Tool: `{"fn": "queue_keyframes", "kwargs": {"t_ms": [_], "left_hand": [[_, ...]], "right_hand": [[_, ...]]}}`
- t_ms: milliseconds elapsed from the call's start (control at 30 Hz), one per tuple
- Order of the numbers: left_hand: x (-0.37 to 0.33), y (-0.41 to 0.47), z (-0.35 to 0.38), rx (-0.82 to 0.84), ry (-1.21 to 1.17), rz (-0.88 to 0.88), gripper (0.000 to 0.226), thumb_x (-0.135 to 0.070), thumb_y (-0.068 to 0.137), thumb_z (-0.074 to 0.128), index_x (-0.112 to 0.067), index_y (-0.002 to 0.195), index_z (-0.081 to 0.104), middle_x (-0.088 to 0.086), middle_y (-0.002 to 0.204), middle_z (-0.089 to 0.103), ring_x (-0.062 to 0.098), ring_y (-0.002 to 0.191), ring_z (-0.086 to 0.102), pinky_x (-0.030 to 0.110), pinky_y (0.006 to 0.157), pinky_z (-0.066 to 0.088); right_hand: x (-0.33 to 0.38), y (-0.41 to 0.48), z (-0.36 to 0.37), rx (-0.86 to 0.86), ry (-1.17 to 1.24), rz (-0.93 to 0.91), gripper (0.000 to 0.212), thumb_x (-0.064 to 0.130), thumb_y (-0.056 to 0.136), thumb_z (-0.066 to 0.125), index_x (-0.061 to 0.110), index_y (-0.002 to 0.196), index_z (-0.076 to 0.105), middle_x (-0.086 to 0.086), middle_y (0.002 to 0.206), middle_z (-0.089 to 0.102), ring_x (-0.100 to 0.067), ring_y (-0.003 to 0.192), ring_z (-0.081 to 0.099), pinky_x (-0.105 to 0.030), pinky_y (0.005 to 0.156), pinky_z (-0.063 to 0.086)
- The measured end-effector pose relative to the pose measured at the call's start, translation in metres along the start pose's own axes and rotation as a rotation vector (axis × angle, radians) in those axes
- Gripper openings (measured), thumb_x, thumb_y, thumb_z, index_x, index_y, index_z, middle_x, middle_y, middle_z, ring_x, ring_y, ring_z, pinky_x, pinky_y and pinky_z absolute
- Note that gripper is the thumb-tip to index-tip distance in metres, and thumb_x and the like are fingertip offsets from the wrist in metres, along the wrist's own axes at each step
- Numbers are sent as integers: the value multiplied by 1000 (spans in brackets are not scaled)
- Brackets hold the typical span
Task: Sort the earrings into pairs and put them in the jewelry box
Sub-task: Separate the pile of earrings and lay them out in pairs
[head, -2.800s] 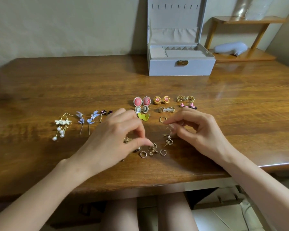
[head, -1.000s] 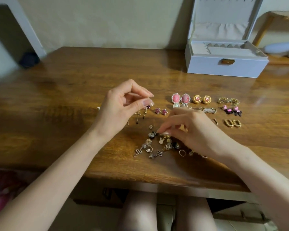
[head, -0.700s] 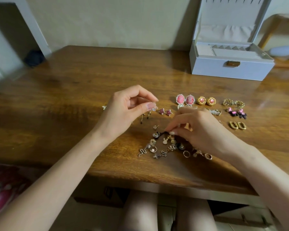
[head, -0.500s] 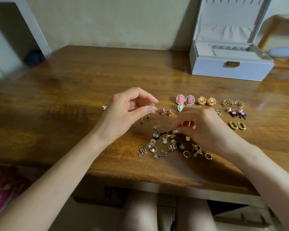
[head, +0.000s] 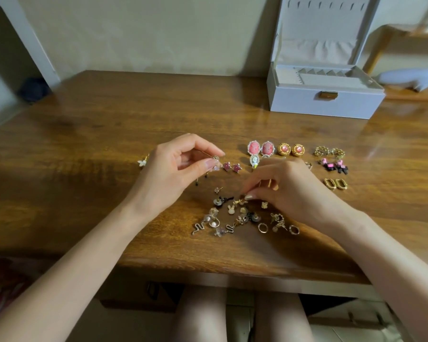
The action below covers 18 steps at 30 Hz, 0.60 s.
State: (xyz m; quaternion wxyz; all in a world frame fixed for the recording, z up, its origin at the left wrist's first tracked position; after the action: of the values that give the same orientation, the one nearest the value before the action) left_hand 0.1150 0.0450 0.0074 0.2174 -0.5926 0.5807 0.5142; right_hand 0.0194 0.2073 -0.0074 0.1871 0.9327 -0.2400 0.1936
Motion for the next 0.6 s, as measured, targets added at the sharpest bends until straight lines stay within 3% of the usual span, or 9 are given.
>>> {"fn": "queue_keyframes", "kwargs": {"t_ms": [100,267,467,600], "left_hand": [[0,0,0,-5,5,-1,14,-6,83,63,-13,95,68,0,93,68,7,84,64,13,73,48],[0,-1,0,-3,12,-16,14,-14,81,64,-19,94,68,-5,91,68,8,86,64,14,73,48],[-3,-1,5,15,-11,-13,19,-21,77,63,-17,94,68,-3,90,70,9,87,66,13,74,49],[-5,0,11,39,-15,-5,20,-21,77,61,-14,95,68,-4,89,71,6,86,67,12,74,49]], "right_hand": [[2,0,0,-14,3,-9,8,12,76,74,19,82,75,8,79,62,-3,72,54,-21,70,45],[-4,-3,-17,-75,36,57,15,12,81,71,21,92,74,16,83,62,11,69,52,-2,68,38],[-18,-13,-38,-80,66,122,16,10,79,71,24,86,75,11,80,68,5,71,57,-5,66,39],[-22,-21,-43,-68,73,125,15,9,78,72,23,81,75,22,75,61,12,71,54,-3,66,37]]}}
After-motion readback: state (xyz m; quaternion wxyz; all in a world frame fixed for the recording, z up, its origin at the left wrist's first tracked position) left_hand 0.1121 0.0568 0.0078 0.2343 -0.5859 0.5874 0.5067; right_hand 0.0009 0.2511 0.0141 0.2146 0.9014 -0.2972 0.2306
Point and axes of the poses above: each hand's wrist, its own y-axis towards the middle knuckle, its own z-axis out of the palm, x = y × z, the point moved 3 cm from there along y, towards the middle knuckle
